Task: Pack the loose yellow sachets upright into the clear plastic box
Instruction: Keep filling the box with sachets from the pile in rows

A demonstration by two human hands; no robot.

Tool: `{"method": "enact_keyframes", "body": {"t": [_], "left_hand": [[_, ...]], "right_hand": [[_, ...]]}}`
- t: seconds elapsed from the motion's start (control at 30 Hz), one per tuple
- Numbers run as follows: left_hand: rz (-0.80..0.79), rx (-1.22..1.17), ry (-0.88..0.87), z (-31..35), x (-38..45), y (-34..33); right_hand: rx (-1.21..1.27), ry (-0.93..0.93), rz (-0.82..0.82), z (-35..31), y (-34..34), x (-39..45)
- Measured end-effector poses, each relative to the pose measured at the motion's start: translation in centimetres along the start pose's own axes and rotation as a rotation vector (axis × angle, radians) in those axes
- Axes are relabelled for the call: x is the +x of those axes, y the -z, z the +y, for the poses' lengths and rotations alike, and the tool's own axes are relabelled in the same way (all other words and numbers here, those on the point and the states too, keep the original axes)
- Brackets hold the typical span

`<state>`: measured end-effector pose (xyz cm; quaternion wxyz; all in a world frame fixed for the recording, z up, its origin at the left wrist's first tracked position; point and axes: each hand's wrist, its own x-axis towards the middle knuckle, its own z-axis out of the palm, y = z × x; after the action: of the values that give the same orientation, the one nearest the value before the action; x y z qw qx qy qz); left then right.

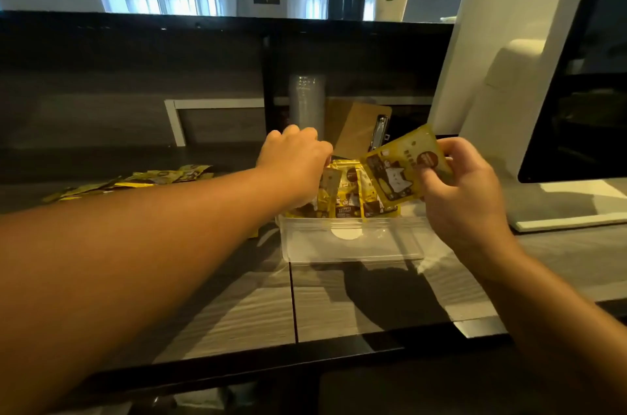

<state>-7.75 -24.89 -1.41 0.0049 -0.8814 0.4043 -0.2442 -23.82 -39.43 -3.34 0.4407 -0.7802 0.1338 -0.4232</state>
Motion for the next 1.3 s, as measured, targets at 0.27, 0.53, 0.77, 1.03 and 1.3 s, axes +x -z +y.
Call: {"method": "enact_keyframes", "body": {"t": [0.27, 0.53, 0.77, 1.03, 1.3], "left_hand": [[-0.283, -0.215, 0.047, -0.2, 1.0, -0.8], [-0.280, -0.424, 0.115, -0.8, 1.1, -2.0], [-0.355, -0.742, 0.137, -1.9, 0.6, -0.9], [-0.175, -0.720, 0.190, -2.8, -1.1, -0.4], [-0.071, -0.582, 0.295, -9.0, -8.0, 0.7]], "right_hand": [[-0.178, 0.077, -0.159, -0.5, -0.7, 1.7], [-0.615, 0.183, -0.380, -1.6, -2.8, 4.9], [-0.854, 0.223, -0.438, -2.0, -6.2, 6.0], [-1.023, 0.327, -0.474, -1.6, -8.1, 5.4], [-0.979, 0.427, -0.462, -5.0, -10.6, 3.7]]}}
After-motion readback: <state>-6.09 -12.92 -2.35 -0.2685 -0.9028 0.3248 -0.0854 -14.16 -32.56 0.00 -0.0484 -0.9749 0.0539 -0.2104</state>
